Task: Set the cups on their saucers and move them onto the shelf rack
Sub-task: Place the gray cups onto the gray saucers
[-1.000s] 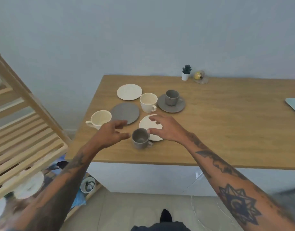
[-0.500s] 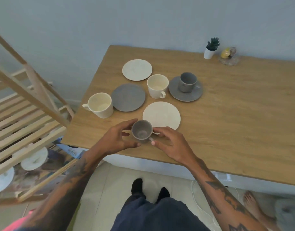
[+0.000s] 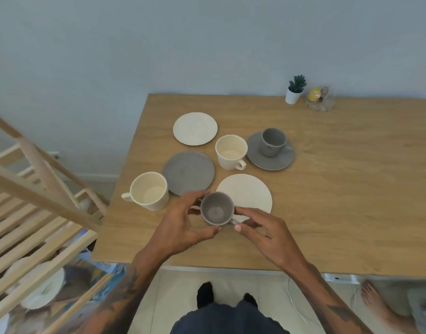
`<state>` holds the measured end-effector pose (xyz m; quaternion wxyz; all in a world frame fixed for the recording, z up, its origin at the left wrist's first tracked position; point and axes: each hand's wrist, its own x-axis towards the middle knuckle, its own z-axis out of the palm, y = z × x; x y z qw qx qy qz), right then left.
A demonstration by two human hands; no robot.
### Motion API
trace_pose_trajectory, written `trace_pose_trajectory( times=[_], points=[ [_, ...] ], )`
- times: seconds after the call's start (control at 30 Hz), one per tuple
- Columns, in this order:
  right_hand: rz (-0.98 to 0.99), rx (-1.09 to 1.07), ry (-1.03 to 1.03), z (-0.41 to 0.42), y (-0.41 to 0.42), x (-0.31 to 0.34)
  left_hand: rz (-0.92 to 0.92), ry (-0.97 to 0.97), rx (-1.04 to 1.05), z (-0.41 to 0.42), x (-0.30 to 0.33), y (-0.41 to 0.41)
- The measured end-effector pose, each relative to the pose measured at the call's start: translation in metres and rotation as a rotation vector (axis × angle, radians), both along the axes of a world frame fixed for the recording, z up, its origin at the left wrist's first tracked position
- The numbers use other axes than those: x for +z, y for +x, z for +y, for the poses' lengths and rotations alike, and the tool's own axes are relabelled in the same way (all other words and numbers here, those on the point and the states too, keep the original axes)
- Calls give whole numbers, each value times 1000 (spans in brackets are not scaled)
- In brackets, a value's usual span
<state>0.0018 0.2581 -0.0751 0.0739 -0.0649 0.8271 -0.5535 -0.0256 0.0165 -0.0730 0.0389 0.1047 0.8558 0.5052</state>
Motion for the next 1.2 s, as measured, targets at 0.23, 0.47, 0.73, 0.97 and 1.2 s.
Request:
trace_pose_trajectory(
  times=[0.23,0.47,0.73,0.97,1.2],
  points=[
    [89,-28,-22,-48,-89,28,34,-107,21,-34,42,-90],
    [-59,-46,1,-78,-138,12,-120,-229,88,-45,18,-135],
    [-90,-91,8,-89,-149,2,-105,-298,62,-46,9,-150],
    [-80,-91,2,-96,-147,-4,-139,-337,96,-51,8,-143],
    [-88,-102,49,-98,-145,-4,-158,-344,86,-55,6,-141]
  ],
)
